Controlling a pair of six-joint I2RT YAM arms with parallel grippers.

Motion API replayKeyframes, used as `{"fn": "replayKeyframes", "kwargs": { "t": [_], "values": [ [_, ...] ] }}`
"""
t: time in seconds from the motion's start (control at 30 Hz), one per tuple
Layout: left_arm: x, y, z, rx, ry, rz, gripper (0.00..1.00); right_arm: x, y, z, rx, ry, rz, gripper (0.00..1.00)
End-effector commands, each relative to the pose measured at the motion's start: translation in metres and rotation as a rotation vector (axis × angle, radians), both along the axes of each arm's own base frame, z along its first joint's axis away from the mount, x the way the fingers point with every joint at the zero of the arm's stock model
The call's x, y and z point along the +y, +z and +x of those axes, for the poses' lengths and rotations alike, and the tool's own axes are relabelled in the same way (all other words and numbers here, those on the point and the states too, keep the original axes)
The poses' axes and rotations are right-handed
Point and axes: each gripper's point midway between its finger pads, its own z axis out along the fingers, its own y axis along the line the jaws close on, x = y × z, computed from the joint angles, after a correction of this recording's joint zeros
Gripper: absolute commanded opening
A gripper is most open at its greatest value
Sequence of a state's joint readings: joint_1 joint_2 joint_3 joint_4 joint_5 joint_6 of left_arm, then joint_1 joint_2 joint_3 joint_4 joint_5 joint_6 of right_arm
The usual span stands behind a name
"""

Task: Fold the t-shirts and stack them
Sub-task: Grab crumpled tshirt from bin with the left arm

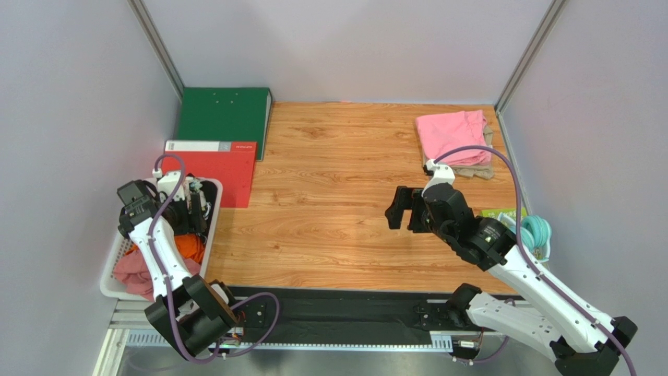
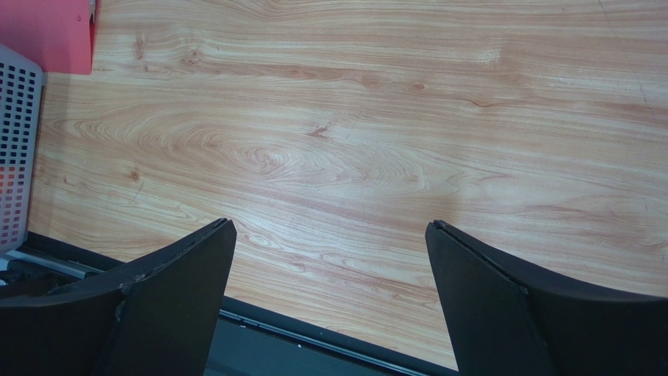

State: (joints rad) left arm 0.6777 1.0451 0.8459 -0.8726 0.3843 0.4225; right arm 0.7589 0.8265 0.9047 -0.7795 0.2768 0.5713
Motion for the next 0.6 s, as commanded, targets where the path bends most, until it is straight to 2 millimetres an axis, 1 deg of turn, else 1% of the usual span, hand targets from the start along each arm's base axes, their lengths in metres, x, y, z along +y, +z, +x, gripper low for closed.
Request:
{"fn": "replayKeyframes", "kwargs": {
  "t": [0.0, 0.13, 0.2, 0.27, 0.37, 0.4, 0.43, 0.5, 0.53, 0.57],
  "values": [
    [0.009, 0.011, 0.014, -0.064, -0.03, 0.039, 0.81, 0.01, 0.011, 0.003, -0.038, 0.035, 0.042, 1.0],
    [0.012, 0.017, 0.023, -0.096, -0.041, 0.046, 0.79, 0.019, 0.005, 0.003, -0.014, 0.06, 0.057, 1.0],
    [0.014, 0.019, 0.027, -0.101, -0.043, 0.042, 0.75, 0.024, 0.005, 0.002, -0.01, 0.074, 0.071, 1.0],
    [0.012, 0.017, 0.031, -0.098, -0.054, 0.011, 0.71, 0.026, 0.004, 0.002, -0.006, 0.078, 0.077, 1.0],
    [0.014, 0.015, 0.038, -0.095, -0.057, -0.017, 0.68, 0.028, 0.005, 0.002, -0.01, 0.084, 0.08, 1.0],
    [0.014, 0.01, 0.04, -0.085, -0.057, -0.03, 0.67, 0.028, 0.005, 0.002, -0.009, 0.086, 0.079, 1.0],
    [0.015, 0.009, 0.041, -0.084, -0.059, -0.031, 0.62, 0.028, 0.007, 0.002, -0.009, 0.086, 0.079, 1.0],
    [0.015, 0.005, 0.043, -0.074, -0.069, -0.04, 0.57, 0.028, 0.007, 0.002, -0.009, 0.088, 0.076, 1.0],
    [0.014, 0.004, 0.043, -0.069, -0.076, -0.041, 0.51, 0.028, 0.007, 0.001, -0.009, 0.088, 0.076, 1.0],
    [0.013, 0.003, 0.043, -0.066, -0.079, -0.041, 0.49, 0.028, 0.007, 0.001, -0.008, 0.089, 0.075, 1.0]
  ]
}}
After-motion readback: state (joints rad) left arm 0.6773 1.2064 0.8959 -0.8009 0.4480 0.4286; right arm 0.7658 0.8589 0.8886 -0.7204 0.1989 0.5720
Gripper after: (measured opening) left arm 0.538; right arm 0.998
